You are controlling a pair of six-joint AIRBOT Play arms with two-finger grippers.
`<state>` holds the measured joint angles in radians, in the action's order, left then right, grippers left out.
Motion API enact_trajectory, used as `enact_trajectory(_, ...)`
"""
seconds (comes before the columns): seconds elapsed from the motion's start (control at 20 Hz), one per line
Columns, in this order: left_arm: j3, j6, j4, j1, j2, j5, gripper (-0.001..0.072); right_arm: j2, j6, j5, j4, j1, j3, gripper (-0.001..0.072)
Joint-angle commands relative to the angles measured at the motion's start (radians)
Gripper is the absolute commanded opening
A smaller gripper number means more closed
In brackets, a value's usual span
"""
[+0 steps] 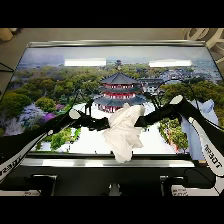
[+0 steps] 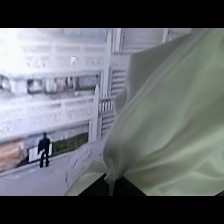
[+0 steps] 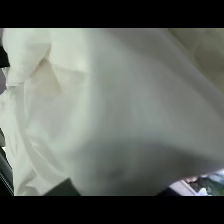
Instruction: Fold the shirts.
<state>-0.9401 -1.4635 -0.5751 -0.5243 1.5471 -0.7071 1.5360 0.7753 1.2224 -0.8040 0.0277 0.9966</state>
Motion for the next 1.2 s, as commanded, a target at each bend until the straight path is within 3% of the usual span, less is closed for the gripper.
enact_trajectory(0.0, -0.055, 0.041, 0.003, 0.002, -0.006, 0.012, 0.0026, 0.017, -0.034, -0.022, -0.012, 0.058, 0.013, 0.0025)
enact_trajectory(0.3, -0.352, 0.261, -0.195, 0.090, -0.211, -0.072, 0.0025, -0.272, -0.110, 0.045, -0.284, 0.057, 0.381, 0.0026)
enact_trajectory(0.45, -0.554, 0.265, -0.195, 0.179, -0.360, -0.127, 0.0025, -0.499, -0.142, -0.061, -0.307, 0.057, 0.610, 0.0027)
enact_trajectory(0.6, -0.702, 0.305, -0.196, 0.192, -0.499, -0.126, 0.0025, -0.696, -0.134, -0.157, -0.296, 0.057, 0.670, 0.0027)
enact_trajectory(0.85, -0.747, 0.304, -0.196, 0.192, -0.668, -0.091, 0.0025, -0.851, -0.042, -0.092, -0.311, 0.057, 0.670, 0.0027)
enact_trajectory(1.0, -0.746, 0.304, -0.203, 0.192, -0.674, -0.097, 0.0026, -0.839, 0.048, 0.079, -0.330, 0.057, 0.670, 0.0027)
enact_trajectory(1.15, -0.745, 0.278, -0.336, 0.193, -0.614, -0.099, 0.0026, -0.742, 0.132, 0.416, -0.365, 0.057, 0.649, 0.0027)
